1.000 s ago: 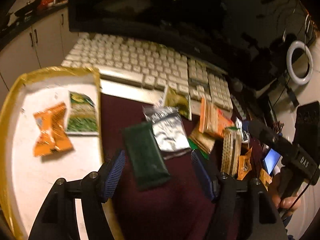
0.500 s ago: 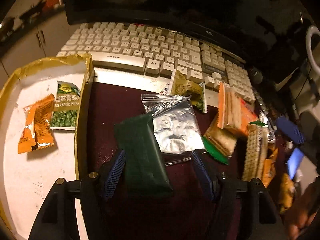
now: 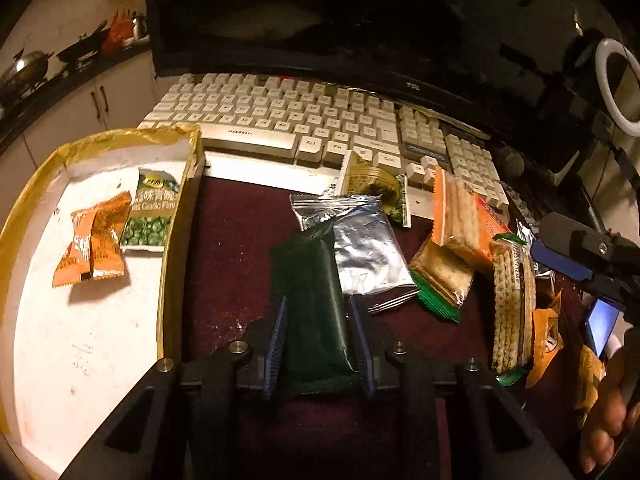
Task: Organize snacks
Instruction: 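Grasp dark green packet with left tool while right tool grasps cracker pack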
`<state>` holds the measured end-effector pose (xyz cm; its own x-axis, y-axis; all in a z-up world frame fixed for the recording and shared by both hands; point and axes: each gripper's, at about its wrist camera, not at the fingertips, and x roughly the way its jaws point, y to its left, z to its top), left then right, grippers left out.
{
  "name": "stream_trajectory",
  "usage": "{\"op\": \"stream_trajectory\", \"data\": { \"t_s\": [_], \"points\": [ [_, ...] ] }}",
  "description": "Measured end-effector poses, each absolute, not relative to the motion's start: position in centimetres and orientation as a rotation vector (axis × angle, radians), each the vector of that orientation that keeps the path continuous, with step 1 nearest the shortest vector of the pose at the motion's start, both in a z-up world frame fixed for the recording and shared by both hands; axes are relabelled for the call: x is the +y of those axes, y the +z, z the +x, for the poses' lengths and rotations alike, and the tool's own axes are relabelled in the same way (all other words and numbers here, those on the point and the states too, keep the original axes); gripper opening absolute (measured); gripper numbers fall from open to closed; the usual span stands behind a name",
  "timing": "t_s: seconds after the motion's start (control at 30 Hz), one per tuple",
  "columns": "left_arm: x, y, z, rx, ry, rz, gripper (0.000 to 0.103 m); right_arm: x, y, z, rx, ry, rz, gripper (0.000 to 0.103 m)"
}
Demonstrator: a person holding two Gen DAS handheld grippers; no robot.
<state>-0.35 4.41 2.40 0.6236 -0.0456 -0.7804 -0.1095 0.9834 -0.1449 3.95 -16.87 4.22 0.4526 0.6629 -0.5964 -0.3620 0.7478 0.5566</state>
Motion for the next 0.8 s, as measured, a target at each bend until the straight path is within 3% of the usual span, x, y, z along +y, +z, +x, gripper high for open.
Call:
{"op": "stream_trajectory", "data": {
  "t_s": [0.07,0.13,0.2,0.27,0.33,0.67,0.8],
  "points": [
    [4.5,2.0,-0.1,0.924,0.049,-0.184,0.044,-16.9,4.3,3.9,0.9,0.655,0.377,0.065],
    [4.3,1.8,0.1,0.921,0.051,-0.168,0.044,-17.0,4.3,3.8,0.903,0.649,0.375,0.067],
    [4.1,1.9,0.1,0.915,0.061,-0.149,0.039,-17.2,4.3,3.7,0.913,0.633,0.375,0.069],
    [3.8,2.4,-0.1,0.885,0.076,-0.125,0.023,-17.2,4.3,3.7,0.921,0.618,0.369,0.071],
    [3.7,2.9,-0.5,0.87,0.08,-0.109,0.019,-17.1,4.3,3.6,0.928,0.609,0.353,0.073],
    [3.6,3.5,-2.8,0.856,0.019,-0.121,0.016,-15.8,3.3,3.7,0.953,0.505,0.201,0.075],
    [4.1,3.1,-3.0,0.864,0.018,-0.132,0.016,-13.5,3.0,2.8,0.932,0.469,0.022,0.084]
  ]
}}
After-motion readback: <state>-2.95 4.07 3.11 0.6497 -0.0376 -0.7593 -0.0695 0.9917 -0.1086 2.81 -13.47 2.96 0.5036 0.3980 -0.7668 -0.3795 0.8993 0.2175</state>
